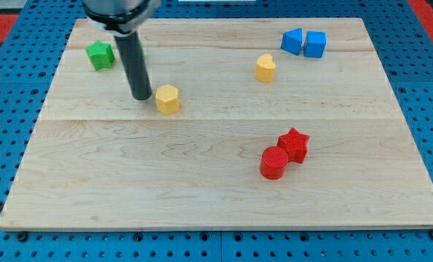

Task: Separate the red circle from the red star

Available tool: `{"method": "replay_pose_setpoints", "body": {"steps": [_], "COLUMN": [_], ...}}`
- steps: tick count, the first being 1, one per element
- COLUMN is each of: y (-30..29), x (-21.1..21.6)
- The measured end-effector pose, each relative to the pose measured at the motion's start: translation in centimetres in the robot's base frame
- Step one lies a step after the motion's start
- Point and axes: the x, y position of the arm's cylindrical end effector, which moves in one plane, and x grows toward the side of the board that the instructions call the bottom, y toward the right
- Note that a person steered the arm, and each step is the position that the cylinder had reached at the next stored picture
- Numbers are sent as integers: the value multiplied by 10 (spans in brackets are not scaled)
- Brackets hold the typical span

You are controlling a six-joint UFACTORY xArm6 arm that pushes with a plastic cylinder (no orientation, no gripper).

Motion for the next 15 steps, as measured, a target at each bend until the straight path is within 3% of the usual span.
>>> {"method": "replay_pose_setpoints", "body": {"steps": [1, 2, 3, 4, 5, 6, 7, 8, 10, 11, 13, 14, 15], "y": [36, 141, 162, 127, 141, 145, 215, 261, 245, 218, 92, 98, 156], "x": [9, 9, 15, 53, 136, 189, 217, 204, 158, 141, 123, 123, 128]}}
